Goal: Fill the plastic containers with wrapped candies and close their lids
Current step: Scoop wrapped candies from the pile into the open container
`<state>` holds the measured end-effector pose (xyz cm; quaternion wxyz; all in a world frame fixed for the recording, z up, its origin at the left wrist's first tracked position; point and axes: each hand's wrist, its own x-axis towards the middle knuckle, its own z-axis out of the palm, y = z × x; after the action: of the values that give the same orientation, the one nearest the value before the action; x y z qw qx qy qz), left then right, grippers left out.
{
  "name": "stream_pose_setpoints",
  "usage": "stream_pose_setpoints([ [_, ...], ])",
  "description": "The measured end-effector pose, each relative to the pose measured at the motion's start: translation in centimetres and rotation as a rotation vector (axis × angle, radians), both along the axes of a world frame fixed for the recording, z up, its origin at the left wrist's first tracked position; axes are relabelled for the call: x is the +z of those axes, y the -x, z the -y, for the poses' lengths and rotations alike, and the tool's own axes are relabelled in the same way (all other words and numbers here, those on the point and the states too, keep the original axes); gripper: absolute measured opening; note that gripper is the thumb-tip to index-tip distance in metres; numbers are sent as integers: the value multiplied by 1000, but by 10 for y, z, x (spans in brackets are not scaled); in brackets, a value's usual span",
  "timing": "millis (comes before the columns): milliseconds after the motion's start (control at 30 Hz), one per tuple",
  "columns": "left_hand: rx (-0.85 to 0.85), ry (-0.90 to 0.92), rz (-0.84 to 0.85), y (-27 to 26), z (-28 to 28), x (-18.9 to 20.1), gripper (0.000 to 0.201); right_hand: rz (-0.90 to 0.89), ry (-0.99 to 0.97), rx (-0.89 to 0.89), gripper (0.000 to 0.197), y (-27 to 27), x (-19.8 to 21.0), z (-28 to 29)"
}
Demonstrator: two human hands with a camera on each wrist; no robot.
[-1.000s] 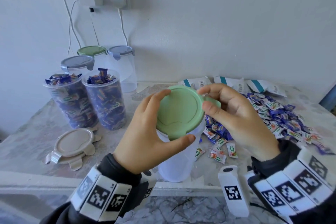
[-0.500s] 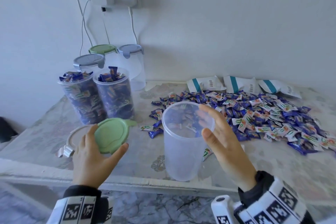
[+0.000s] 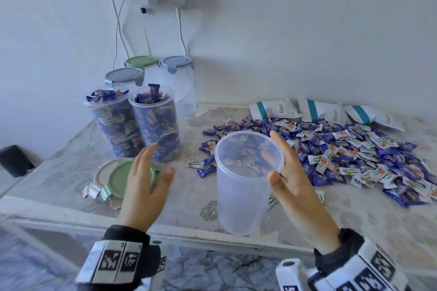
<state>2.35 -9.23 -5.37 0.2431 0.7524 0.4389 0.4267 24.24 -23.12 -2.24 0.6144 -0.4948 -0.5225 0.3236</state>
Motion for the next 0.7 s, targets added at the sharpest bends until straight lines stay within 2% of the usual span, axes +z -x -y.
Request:
stream_pose_setpoints([
  [100,-350,113,235,-18,34,22,72,22,16,-1,78,-3,1,-2],
  [167,-486,117,253,-28,49,27,83,27,34,-6,79,-3,1,-5],
  [233,-539,80,227,-36,56,28,86,28,45,-9,79,-1,1,-10],
  [367,-444,68,237,-33,49,27,79,-18,39,15,72,13,1,-27],
  [500,-351,79,245,-14,32,29,76,-20,32,34,78,31,1,-55],
  [700,-254,65,246,11,-4,28,84,-28,46,86,74,59,2,-104],
])
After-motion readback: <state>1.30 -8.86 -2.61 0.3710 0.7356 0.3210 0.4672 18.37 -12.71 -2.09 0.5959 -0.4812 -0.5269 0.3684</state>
